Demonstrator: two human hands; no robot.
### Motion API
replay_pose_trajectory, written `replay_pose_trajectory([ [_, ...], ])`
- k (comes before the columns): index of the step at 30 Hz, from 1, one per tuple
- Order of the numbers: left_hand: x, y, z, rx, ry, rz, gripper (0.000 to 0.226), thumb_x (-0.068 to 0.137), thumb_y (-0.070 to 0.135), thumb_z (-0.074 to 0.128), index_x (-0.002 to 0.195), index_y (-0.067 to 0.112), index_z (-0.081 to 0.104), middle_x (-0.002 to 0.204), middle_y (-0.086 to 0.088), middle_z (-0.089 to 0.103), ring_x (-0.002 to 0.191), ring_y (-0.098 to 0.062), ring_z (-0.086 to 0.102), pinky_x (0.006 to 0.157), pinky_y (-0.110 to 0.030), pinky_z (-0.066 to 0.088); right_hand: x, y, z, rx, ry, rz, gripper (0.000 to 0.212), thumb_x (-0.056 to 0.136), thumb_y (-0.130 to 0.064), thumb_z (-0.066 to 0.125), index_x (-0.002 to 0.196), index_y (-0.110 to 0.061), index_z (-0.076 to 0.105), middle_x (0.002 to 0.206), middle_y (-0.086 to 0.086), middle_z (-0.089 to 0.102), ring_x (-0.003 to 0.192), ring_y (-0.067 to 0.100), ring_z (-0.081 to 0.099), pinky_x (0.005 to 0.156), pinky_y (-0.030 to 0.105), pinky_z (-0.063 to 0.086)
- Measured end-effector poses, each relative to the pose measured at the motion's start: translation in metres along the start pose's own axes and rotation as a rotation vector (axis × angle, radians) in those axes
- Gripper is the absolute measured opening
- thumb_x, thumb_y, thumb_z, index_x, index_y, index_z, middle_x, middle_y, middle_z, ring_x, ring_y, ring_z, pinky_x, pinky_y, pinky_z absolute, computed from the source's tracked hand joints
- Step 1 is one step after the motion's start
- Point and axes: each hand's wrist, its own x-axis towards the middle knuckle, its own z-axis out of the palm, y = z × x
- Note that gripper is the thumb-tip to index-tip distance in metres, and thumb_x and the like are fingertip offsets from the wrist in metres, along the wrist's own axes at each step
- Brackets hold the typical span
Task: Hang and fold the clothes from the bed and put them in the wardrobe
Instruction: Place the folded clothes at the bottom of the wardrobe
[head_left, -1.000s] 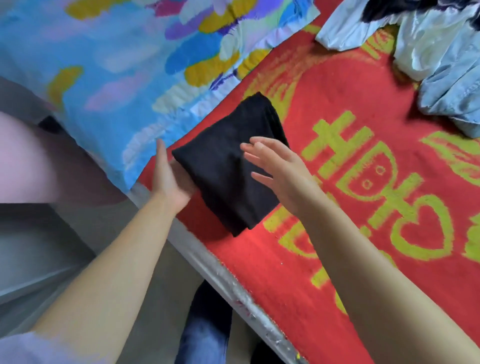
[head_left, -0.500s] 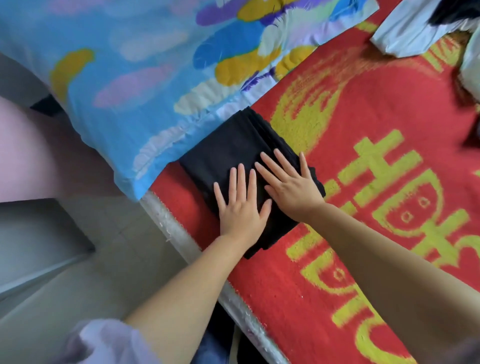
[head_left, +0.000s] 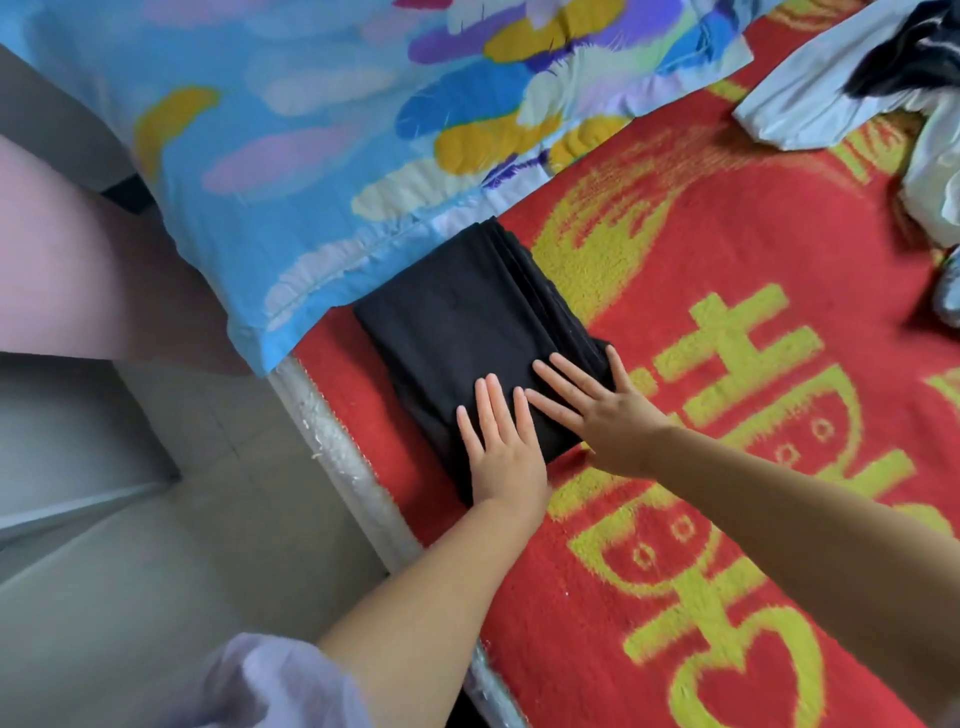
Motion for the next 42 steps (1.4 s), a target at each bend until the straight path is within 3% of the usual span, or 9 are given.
replay_pose_trajectory([
  [2,0.004,0.001,0.011,-0.009,0.086,-0.032,0.078,0.098,0.030,0.041,0.149,0.006,-0.013,0.144,-0.025,-0.033,0.136,-0.039,-0.030,0.110,-0.059,-0.011,0.004,-0.002,0.006,0.036,0.096,0.044,0.106,0.087,-0.029,0.058,0.143,-0.027,-0.032,0.150,0.006,-0.039,0.139,0.025,-0.034,0.108,0.072,0.009],
  [5,0.007,-0.003,0.023,-0.023,0.163,0.003,0.089,0.093,0.034,0.053,0.150,0.006,-0.009,0.151,-0.025,-0.022,0.141,-0.038,-0.022,0.110,-0.058,-0.012,0.008,-0.004,0.011,0.107,0.252,0.100,0.099,0.077,-0.010,0.069,0.152,-0.026,0.006,0.159,0.004,-0.003,0.147,0.024,-0.001,0.102,0.070,0.029],
  [6,0.007,-0.004,0.025,-0.029,0.174,0.016,0.090,0.092,0.035,0.054,0.151,0.007,-0.007,0.154,-0.025,-0.018,0.142,-0.038,-0.019,0.111,-0.057,-0.011,0.009,-0.006,0.011,0.122,0.271,0.114,0.095,0.078,-0.007,0.068,0.152,-0.025,0.011,0.159,0.002,0.001,0.147,0.024,0.003,0.102,0.069,0.031],
  [10,0.005,-0.011,0.013,-0.119,0.132,-0.019,0.093,0.091,0.031,0.058,0.151,0.016,-0.011,0.157,-0.015,-0.021,0.144,-0.029,-0.023,0.113,-0.060,-0.006,0.010,-0.010,-0.009,0.198,0.216,0.141,0.075,0.094,-0.007,0.050,0.153,-0.029,0.011,0.162,-0.003,0.005,0.149,0.020,-0.005,0.108,0.055,0.033],
  [14,-0.007,-0.028,-0.031,-0.326,0.056,-0.108,0.084,0.092,0.017,0.059,0.152,0.034,0.002,0.161,0.001,-0.009,0.147,-0.027,-0.011,0.112,-0.064,0.013,-0.004,-0.013,-0.070,0.197,0.153,0.136,0.069,0.097,-0.004,0.041,0.153,-0.030,0.010,0.160,-0.003,0.013,0.149,0.023,0.009,0.091,0.038,0.046],
  [17,-0.030,-0.054,-0.078,-0.407,0.079,-0.097,0.078,0.093,0.005,0.054,0.152,0.034,0.011,0.161,0.008,0.004,0.147,-0.031,0.000,0.111,-0.062,0.023,-0.022,-0.026,-0.130,0.200,0.121,0.166,0.070,0.097,-0.002,0.041,0.153,-0.030,0.010,0.160,-0.002,0.016,0.147,0.027,0.015,0.088,0.040,0.050],
  [21,-0.080,-0.095,-0.140,-0.413,0.149,-0.108,0.078,0.091,-0.005,0.047,0.152,0.031,0.014,0.160,0.008,0.009,0.147,-0.032,0.004,0.111,-0.061,0.023,-0.055,-0.060,-0.205,0.211,0.167,0.206,0.072,0.096,-0.003,0.045,0.153,-0.031,0.012,0.158,-0.002,0.019,0.145,0.029,0.020,0.091,0.045,0.051],
  [33,-0.296,-0.277,-0.185,-0.372,0.316,-0.389,0.074,0.092,0.003,0.049,0.152,0.027,0.012,0.160,0.002,0.011,0.145,-0.034,0.010,0.111,-0.059,0.023,-0.081,-0.266,-0.376,0.069,0.351,-0.113,0.069,0.093,-0.009,0.050,0.151,-0.030,0.020,0.154,-0.002,0.028,0.136,0.029,0.032,0.093,0.043,0.049],
  [42,-0.466,-0.443,-0.128,-0.347,0.304,-0.622,0.078,0.093,0.004,0.052,0.153,0.026,0.009,0.159,0.002,0.012,0.145,-0.031,0.011,0.111,-0.055,0.026,-0.059,-0.498,-0.448,-0.023,0.377,-0.332,0.070,0.091,-0.012,0.055,0.151,-0.029,0.021,0.149,-0.001,0.033,0.131,0.030,0.037,0.087,0.042,0.051],
])
